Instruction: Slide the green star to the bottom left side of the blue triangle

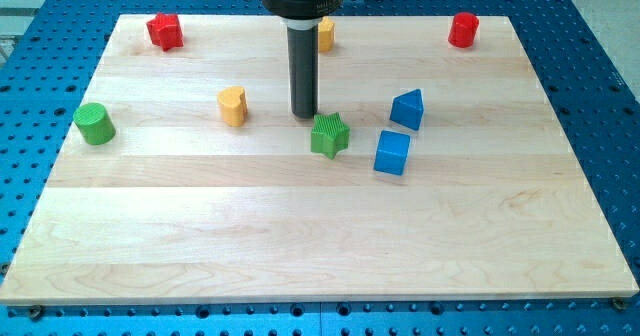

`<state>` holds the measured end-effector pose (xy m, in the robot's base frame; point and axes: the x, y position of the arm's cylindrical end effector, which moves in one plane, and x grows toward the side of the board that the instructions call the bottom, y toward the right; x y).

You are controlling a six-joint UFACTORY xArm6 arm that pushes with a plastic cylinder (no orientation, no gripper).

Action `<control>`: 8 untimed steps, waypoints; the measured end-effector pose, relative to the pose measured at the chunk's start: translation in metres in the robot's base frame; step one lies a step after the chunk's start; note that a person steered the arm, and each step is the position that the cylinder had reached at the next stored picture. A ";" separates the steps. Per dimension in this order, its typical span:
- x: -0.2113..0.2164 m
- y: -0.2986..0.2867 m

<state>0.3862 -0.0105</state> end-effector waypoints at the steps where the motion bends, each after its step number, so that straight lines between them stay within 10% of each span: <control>1: -0.001 0.030; 8: 0.069 -0.013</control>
<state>0.4552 -0.0232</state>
